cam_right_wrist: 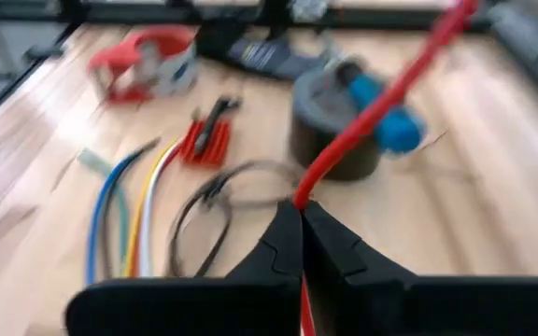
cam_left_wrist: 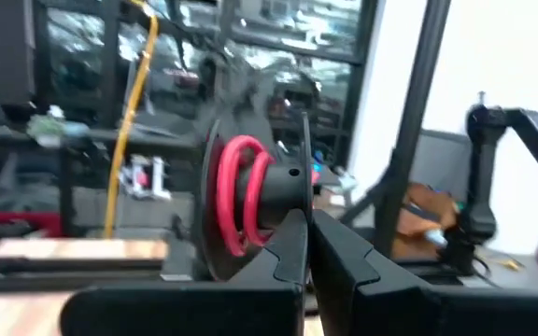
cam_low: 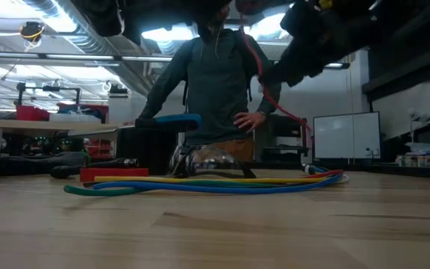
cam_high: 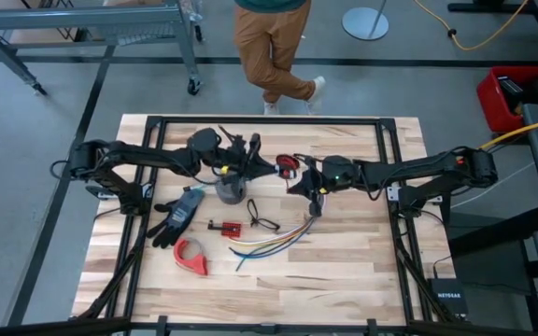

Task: Coil cords
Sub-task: Uncoil the red wire from the spool

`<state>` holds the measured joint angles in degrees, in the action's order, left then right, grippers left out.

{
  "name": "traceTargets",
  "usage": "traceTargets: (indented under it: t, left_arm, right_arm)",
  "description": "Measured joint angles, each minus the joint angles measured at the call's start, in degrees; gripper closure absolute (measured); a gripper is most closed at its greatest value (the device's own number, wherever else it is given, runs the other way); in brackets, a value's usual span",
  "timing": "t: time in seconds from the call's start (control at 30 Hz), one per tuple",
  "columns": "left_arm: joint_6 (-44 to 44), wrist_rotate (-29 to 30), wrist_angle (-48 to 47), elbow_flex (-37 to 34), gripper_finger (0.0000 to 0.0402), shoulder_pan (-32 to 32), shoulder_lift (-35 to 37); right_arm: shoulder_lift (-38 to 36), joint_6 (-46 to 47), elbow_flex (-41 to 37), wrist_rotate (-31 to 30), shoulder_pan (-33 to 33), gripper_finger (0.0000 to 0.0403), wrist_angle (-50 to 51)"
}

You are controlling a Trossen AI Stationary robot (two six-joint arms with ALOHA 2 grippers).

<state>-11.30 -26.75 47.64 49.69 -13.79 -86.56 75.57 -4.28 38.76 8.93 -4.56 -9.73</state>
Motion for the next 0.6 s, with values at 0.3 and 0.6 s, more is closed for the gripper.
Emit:
traceTargets:
  t: [0.3,0.6]
  left_arm:
    - [-0.1,0.0,-1.7,0.0,0.0401,-6.5,0.4]
    - [2.0,-0.1,-18.0,0.0,0.0401,-12.3,1.0]
  right_arm:
    - [-0.5,1.3,0.0,1.7,0.0,0.0403,6.9]
    - [-0.5,2.7,0.0,1.7,0.0,0.0403,13.4]
